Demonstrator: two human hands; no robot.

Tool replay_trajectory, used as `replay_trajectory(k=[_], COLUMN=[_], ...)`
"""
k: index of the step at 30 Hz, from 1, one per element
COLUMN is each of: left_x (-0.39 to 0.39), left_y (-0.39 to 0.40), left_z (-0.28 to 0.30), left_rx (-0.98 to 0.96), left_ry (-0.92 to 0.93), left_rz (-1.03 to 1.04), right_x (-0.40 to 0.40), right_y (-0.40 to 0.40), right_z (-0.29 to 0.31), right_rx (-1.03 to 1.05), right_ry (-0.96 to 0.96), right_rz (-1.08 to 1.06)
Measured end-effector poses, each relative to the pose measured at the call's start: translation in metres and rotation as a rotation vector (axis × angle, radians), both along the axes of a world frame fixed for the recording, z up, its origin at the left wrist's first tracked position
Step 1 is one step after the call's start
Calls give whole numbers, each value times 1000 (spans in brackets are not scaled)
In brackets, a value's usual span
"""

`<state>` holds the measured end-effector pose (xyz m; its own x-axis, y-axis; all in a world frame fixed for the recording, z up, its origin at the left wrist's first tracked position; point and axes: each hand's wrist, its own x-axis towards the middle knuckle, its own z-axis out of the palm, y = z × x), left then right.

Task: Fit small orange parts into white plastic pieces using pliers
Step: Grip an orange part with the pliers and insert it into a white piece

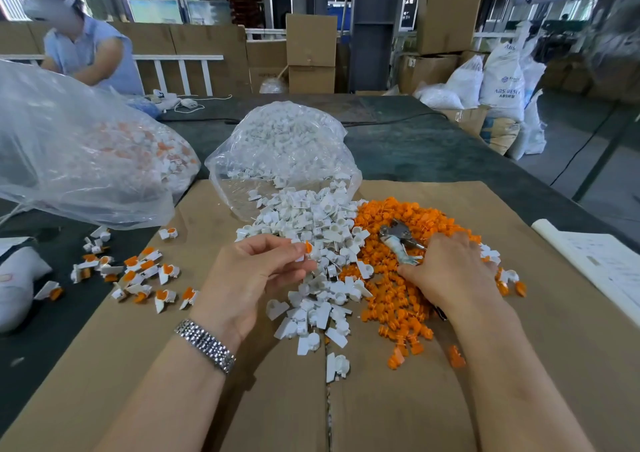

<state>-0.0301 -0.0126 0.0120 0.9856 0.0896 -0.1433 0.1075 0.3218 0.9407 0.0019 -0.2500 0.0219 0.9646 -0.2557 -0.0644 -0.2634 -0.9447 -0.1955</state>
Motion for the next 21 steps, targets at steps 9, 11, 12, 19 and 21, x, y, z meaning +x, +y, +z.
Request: replay_trajectory(k=[9, 11, 12, 19, 21], left_x=[4, 4, 4, 3, 2], left_y=[4, 5, 5, 8, 8], left_z=[-1, -2, -2, 2, 4], left_rx=[-25, -53, -60, -105, -110], left_ry=[-6, -3, -6, -61, -62], left_rz=[73, 70, 65, 66, 78], right_x=[3, 4, 2, -32, -38], right_y=[5, 5, 6, 30, 43], right_z=[9, 11, 15, 48, 44], right_rx=[10, 66, 133, 766, 818], right_ry=[-61, -87, -113, 176, 323], right_rz=[10, 13, 31, 383, 429])
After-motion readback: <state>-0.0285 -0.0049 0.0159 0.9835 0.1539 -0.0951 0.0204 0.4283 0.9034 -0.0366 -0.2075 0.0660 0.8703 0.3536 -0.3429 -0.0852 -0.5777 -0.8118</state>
